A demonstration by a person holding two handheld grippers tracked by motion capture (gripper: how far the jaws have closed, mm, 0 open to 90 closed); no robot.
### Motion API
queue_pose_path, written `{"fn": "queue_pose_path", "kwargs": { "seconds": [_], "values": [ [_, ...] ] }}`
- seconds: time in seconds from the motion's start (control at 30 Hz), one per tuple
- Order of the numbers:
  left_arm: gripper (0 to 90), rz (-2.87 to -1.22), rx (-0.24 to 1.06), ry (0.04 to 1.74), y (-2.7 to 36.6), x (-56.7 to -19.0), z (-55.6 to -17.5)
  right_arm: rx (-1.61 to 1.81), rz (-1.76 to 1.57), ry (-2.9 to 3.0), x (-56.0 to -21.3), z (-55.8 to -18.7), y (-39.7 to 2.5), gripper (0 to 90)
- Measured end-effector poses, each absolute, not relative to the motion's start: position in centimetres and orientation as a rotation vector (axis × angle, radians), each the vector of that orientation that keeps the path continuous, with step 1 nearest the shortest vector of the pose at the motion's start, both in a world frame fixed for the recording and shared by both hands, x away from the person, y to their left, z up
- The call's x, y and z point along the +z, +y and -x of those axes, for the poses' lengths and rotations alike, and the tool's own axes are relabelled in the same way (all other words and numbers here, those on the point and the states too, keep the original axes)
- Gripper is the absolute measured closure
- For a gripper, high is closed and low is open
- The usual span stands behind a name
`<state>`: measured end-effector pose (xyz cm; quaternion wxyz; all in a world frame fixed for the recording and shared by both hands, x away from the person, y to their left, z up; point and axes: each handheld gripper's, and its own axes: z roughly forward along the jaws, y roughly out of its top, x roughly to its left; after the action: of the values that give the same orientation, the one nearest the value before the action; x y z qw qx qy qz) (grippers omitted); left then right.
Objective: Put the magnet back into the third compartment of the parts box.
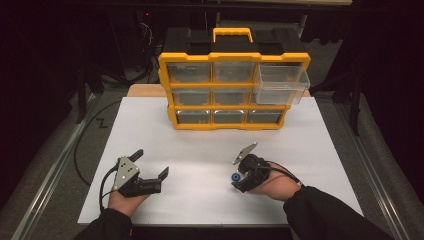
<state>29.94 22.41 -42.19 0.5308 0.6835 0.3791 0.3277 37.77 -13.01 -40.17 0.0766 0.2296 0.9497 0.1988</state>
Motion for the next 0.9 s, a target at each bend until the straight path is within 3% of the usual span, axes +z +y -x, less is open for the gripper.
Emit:
{"fn": "queue_pose_path", "kwargs": {
  "seconds": [0.23,0.9],
  "values": [
    [0.3,-1.629,0.782,0.907,22.47,-42.2,-29.97,0.589,-0.687,2.878,-40.33,-38.18,-12.64,52.6],
    [0.3,-1.629,0.786,0.906,22.51,-42.19,-29.98,0.561,-0.676,2.887,-40.52,-38.52,-12.11,60.2]
  ]
}}
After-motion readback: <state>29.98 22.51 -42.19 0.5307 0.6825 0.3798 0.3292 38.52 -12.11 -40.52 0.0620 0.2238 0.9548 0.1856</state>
